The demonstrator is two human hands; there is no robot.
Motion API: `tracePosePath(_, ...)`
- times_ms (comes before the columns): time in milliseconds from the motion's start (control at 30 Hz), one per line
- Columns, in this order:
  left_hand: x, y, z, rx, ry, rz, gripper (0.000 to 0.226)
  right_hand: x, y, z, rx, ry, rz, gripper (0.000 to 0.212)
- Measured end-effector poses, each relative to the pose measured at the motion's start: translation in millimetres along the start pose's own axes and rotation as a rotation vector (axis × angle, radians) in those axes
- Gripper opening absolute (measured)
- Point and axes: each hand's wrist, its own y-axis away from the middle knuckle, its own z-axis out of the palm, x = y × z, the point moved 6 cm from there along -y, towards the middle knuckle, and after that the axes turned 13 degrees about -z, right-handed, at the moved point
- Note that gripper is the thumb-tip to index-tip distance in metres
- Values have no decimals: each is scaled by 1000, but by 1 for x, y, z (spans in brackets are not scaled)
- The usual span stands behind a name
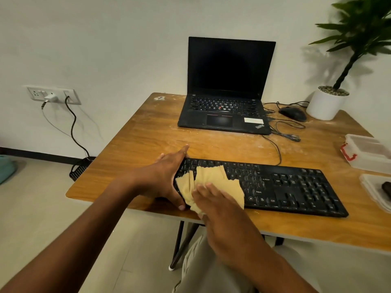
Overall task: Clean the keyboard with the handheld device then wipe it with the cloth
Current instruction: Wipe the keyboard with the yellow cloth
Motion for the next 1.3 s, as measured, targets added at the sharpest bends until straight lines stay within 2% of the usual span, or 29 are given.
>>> tracePosePath(67,0,-1,1,5,0,6,158,-8,11,-8,42,-185,30,54)
tracePosePath(200,-5,-4,2,-12,18,-22,161,9,23,-39,378,-882,295,29)
tracePosePath(300,-5,-3,1,-19,19,-42,160,34,15,-65,575,-1152,408,27)
tracePosePath(367,-4,-3,1,-19,15,-43,161,53,3,-86,753,-1152,421,26)
tracePosePath(433,-5,-4,1,-19,16,-41,161,67,-13,-98,813,-946,379,27)
tracePosePath(500,-5,-5,1,-17,13,-42,162,68,-34,-95,678,-593,293,34)
tracePosePath(600,-6,-5,1,-9,12,-45,163,59,-61,-47,252,-197,168,49)
tracePosePath(667,-5,-4,2,-12,6,-38,163,50,-64,-20,81,-20,119,57)
tracePosePath(933,3,2,1,-18,8,-4,157,13,-15,5,33,68,-29,64)
tracePosePath(1000,4,2,0,-6,9,15,155,6,1,10,15,29,-56,64)
tracePosePath(1067,2,0,0,1,6,26,157,0,15,5,49,-139,-19,57)
tracePosePath(1200,-4,-4,1,-12,18,-4,161,13,26,-31,448,-790,227,36)
tracePosePath(1300,-3,-1,0,-28,18,-37,159,33,16,-64,709,-1120,332,29)
